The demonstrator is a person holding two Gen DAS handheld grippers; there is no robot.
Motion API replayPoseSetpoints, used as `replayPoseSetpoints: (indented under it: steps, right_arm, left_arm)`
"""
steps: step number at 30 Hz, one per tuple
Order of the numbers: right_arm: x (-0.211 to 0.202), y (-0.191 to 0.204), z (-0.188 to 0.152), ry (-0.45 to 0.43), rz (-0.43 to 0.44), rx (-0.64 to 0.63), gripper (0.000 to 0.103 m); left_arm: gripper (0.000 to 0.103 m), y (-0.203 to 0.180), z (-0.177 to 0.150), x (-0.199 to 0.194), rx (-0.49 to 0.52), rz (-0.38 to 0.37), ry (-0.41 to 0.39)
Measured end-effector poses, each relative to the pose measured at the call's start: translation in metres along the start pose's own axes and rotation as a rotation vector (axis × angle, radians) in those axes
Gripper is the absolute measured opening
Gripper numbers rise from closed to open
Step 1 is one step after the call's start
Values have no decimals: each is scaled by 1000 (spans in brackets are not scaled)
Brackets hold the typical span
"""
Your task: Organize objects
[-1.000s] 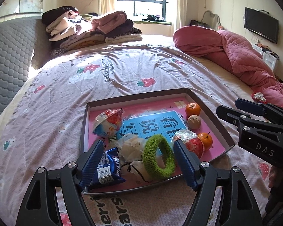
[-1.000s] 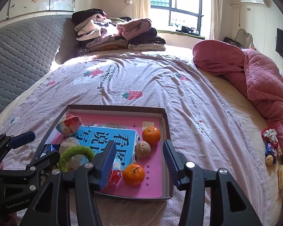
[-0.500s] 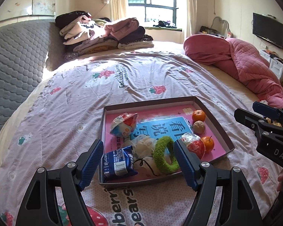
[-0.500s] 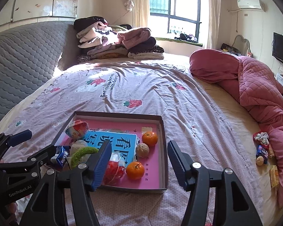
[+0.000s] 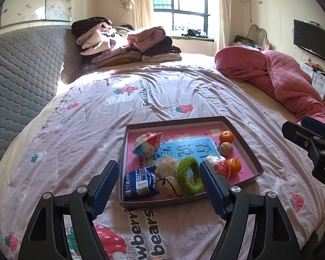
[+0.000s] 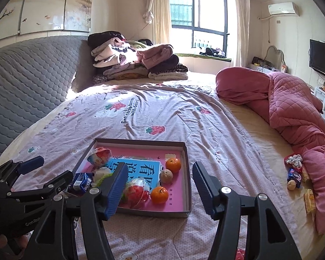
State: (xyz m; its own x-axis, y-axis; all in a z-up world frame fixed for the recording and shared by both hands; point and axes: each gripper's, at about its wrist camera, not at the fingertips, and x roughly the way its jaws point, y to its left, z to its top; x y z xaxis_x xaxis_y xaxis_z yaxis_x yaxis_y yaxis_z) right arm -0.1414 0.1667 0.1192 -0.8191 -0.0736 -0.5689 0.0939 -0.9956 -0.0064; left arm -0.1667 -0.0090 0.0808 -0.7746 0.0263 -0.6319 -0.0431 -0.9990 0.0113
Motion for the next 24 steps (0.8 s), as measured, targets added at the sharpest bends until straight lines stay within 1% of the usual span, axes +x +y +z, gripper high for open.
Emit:
replayPoseSetpoints:
  steps: [9, 14, 24]
  right_arm:
    - [-19, 1, 1, -26, 6, 14, 61]
    - [-26, 3, -1, -41, 19, 15, 61]
    - [-32, 6, -22, -39, 37, 14, 61]
  left_arm:
    - [78, 4, -6, -23, -7, -5, -37]
    - [78, 4, -14, -29, -11, -4, -37]
    - [78, -5, -32, -33, 19, 9, -30]
